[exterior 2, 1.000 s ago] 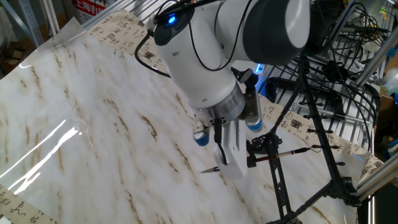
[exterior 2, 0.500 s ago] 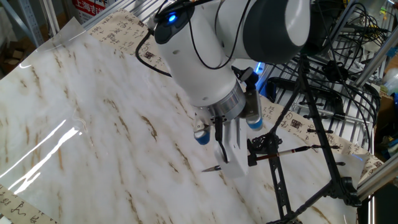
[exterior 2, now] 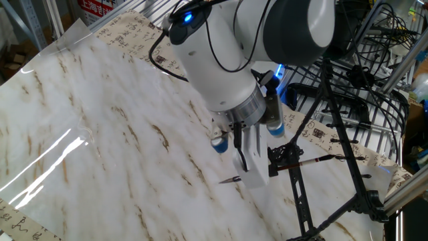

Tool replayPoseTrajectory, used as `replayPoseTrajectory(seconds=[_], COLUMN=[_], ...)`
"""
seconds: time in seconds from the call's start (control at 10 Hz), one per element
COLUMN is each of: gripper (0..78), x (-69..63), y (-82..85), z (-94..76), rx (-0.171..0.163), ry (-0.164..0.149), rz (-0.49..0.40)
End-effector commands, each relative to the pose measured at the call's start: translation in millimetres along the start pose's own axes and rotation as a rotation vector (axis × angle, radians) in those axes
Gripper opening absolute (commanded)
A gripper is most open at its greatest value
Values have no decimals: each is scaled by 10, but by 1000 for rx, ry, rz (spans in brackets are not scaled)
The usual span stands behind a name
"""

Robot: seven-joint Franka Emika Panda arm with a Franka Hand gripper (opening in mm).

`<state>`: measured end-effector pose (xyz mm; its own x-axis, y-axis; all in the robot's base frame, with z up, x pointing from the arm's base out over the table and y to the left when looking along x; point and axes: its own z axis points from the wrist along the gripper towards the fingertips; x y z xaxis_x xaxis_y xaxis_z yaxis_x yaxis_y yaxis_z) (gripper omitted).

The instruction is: Place the brush on the pen rack

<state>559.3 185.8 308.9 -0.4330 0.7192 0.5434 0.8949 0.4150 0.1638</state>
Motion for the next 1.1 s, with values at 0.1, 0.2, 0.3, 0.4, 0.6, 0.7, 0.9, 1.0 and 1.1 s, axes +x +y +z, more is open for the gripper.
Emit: replayPoseTrajectory(seconds=[0.1, 0.2, 0.3, 0.4, 0.6, 0.7, 0.9, 1.0, 1.1], gripper=[12, 12, 12, 12, 12, 12, 12, 12, 12], x=[43, 60, 66, 72, 79, 79, 80, 90, 95], y=[3, -3, -11, -23, -36, -37, -38, -63, -77], z=[-19, -15, -3, 14, 40, 42, 55, 93, 120], rx=[-19, -21, -29, -37, -46, -45, -52, -66, -68], ry=[-15, -18, -21, -28, -35, -35, -35, -44, -48], rz=[2, -2, -14, -26, -36, -32, -25, -25, -23])
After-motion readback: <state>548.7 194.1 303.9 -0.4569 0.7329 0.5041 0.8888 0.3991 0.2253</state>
